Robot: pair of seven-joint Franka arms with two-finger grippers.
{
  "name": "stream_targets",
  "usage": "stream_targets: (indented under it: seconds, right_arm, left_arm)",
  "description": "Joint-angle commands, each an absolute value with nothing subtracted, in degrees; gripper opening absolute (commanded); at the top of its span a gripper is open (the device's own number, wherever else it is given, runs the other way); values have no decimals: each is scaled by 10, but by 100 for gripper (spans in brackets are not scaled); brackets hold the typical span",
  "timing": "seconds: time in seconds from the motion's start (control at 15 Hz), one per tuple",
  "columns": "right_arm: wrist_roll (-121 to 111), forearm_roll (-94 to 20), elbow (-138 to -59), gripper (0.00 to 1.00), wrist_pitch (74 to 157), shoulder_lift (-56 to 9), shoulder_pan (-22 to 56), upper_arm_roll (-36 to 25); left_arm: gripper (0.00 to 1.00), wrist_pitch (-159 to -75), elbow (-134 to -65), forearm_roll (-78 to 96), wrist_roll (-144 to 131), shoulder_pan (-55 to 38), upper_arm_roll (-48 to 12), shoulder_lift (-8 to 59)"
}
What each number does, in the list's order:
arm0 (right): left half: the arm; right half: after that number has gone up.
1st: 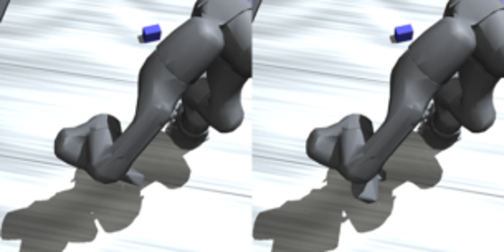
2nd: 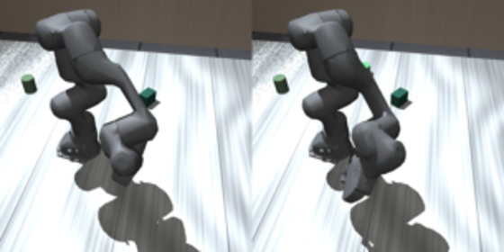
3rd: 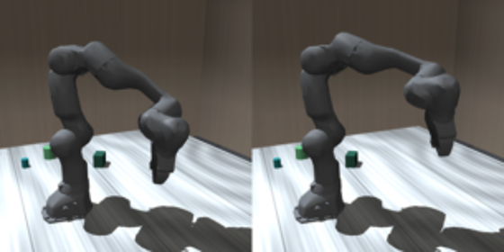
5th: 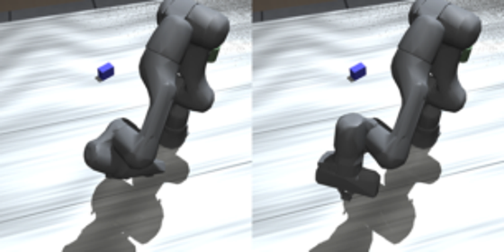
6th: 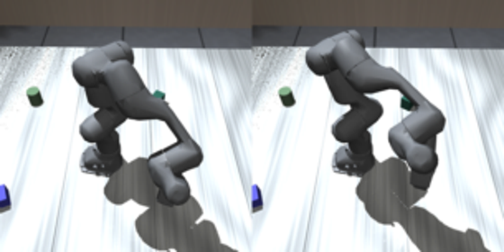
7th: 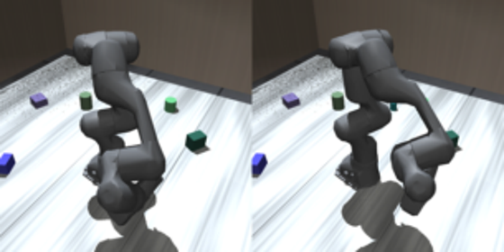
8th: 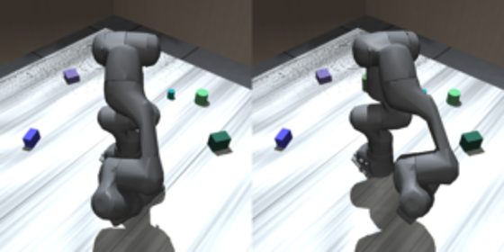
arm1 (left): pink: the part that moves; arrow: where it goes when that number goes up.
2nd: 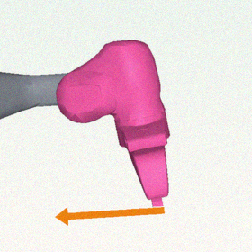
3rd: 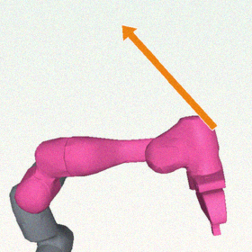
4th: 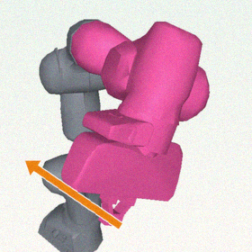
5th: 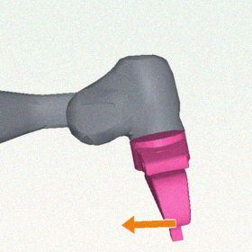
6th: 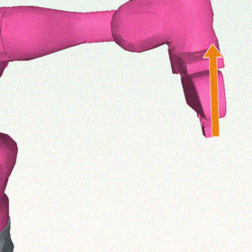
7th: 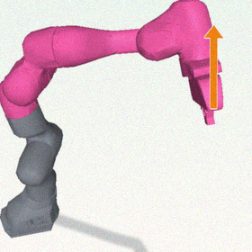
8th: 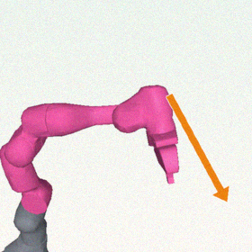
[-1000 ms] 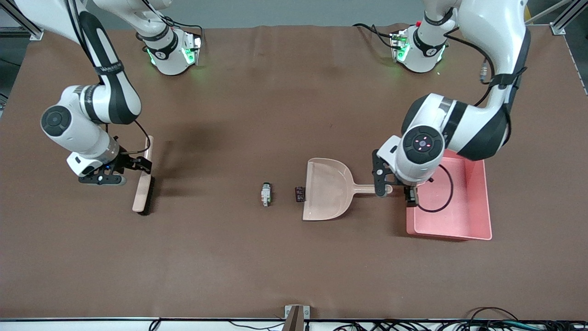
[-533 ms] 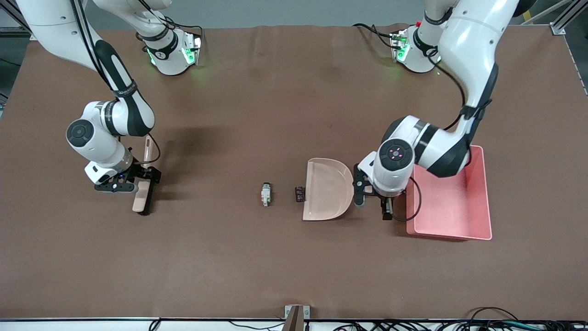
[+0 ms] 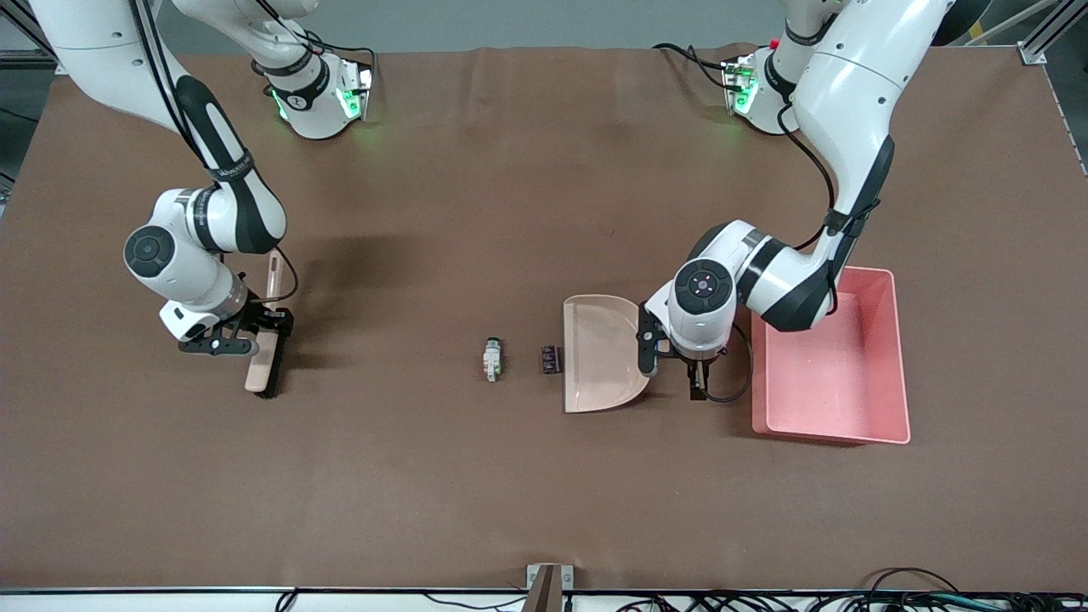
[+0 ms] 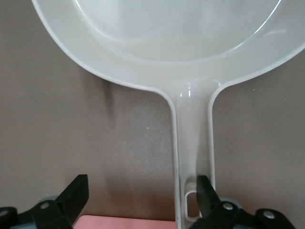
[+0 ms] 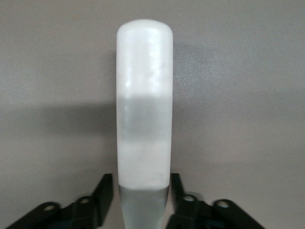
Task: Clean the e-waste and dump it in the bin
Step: 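Grasp the brush handle with the right gripper while the left gripper grasps the dustpan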
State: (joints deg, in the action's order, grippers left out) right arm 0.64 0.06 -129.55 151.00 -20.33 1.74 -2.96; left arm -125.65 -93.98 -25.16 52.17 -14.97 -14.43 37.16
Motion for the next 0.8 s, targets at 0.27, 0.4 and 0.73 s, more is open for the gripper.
stream_targets:
  seconds: [0.27,0.4,0.73]
  right_arm:
    - [5,-8,-1281,15,1482,-193,14,-29]
    - [4,-8,-1280,9,1481,-192,14,-29]
    - [9,-8,-1275,1,1453,-170,25,-26]
  left_arm:
    - [100,-1240,-948,-261,539,-144,-150,339]
    - [100,-1236,-948,-258,534,-146,-158,340]
    - [100,-1232,-955,-251,484,-149,-174,345]
